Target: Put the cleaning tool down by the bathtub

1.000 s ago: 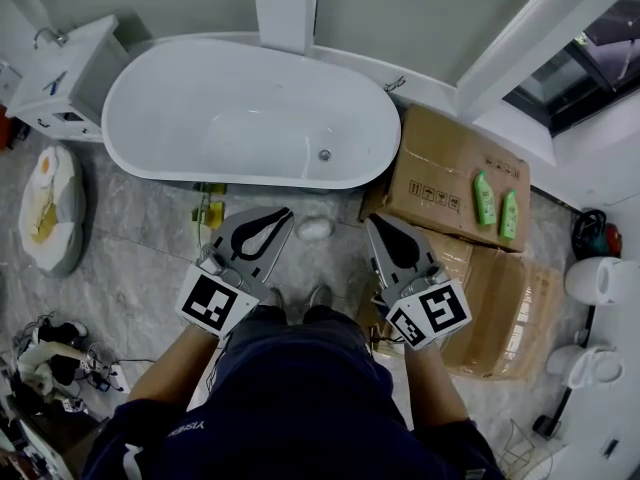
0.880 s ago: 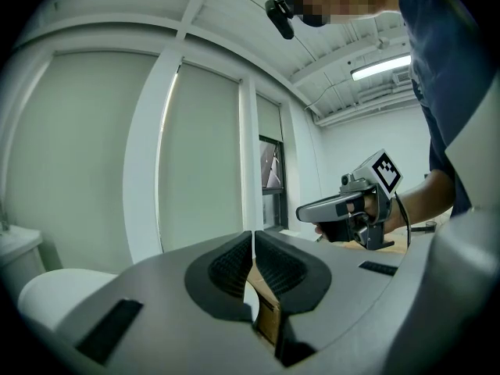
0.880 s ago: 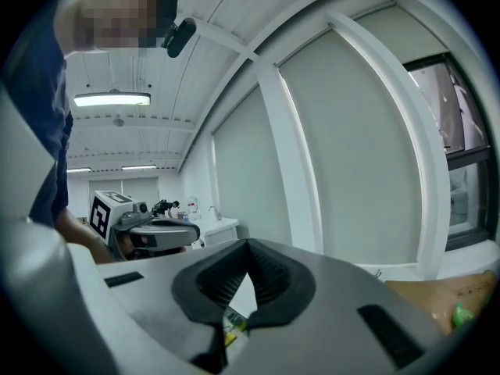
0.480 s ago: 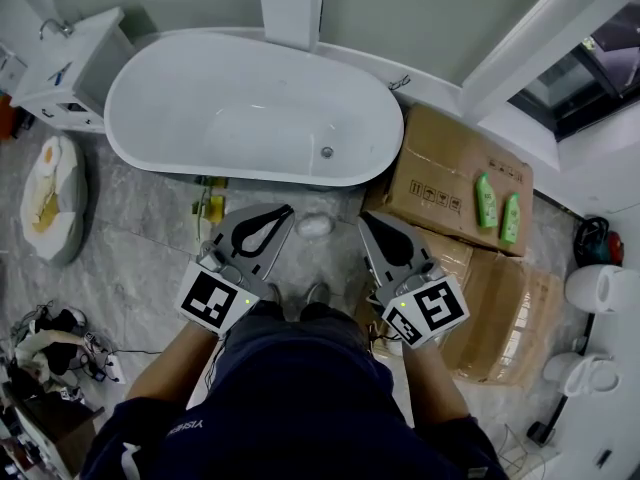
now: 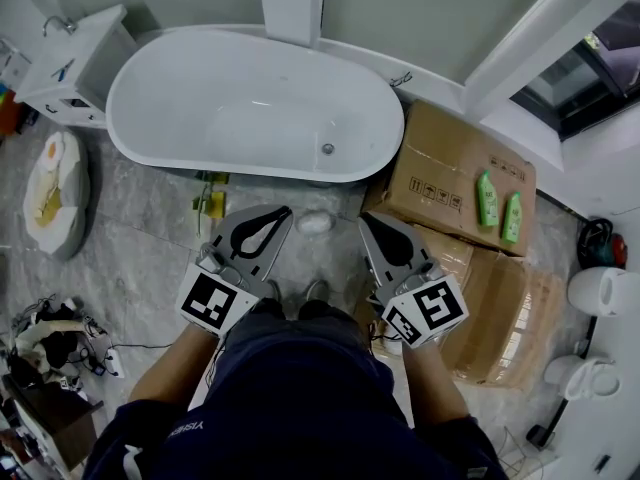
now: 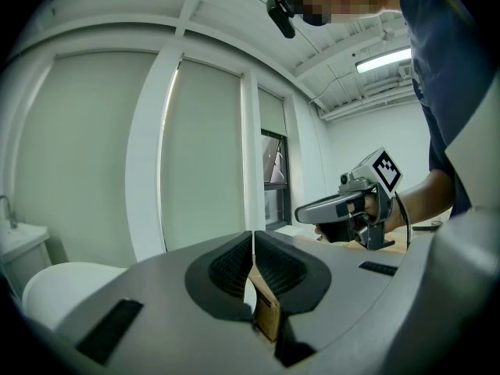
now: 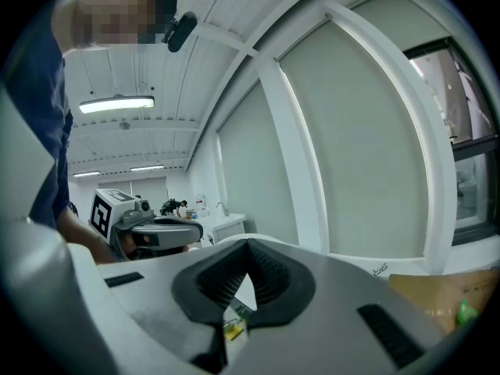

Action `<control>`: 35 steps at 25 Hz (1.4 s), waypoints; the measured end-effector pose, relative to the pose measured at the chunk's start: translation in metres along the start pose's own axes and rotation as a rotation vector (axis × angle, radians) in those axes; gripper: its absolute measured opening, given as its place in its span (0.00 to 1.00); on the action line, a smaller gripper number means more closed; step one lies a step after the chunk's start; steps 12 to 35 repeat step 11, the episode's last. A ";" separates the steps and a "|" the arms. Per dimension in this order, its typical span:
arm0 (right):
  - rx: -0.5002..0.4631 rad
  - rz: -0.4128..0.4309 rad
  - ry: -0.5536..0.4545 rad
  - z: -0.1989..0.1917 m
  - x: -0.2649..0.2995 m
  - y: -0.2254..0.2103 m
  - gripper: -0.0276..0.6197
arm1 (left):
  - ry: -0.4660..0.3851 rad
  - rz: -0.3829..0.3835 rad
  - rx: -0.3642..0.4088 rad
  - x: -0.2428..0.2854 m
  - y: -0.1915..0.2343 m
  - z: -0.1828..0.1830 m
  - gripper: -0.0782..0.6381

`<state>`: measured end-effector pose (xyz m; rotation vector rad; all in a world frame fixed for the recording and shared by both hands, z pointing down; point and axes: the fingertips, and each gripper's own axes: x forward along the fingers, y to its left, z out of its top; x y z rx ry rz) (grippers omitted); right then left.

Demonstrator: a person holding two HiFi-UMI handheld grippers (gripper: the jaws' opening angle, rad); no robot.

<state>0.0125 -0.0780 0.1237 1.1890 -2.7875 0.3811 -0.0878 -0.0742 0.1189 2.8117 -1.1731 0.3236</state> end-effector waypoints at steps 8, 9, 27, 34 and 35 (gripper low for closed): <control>0.003 0.012 0.008 -0.004 -0.005 -0.006 0.05 | 0.013 0.005 0.000 0.007 -0.009 -0.001 0.16; 0.003 0.013 0.009 -0.004 -0.005 -0.008 0.05 | 0.013 0.004 0.001 0.009 -0.010 -0.001 0.16; 0.003 0.015 0.010 -0.005 -0.006 -0.011 0.05 | 0.013 0.002 0.003 0.013 -0.013 -0.001 0.16; 0.003 0.015 0.010 -0.005 -0.006 -0.011 0.05 | 0.013 0.002 0.003 0.013 -0.013 -0.001 0.16; 0.003 0.015 0.010 -0.005 -0.006 -0.011 0.05 | 0.013 0.002 0.003 0.013 -0.013 -0.001 0.16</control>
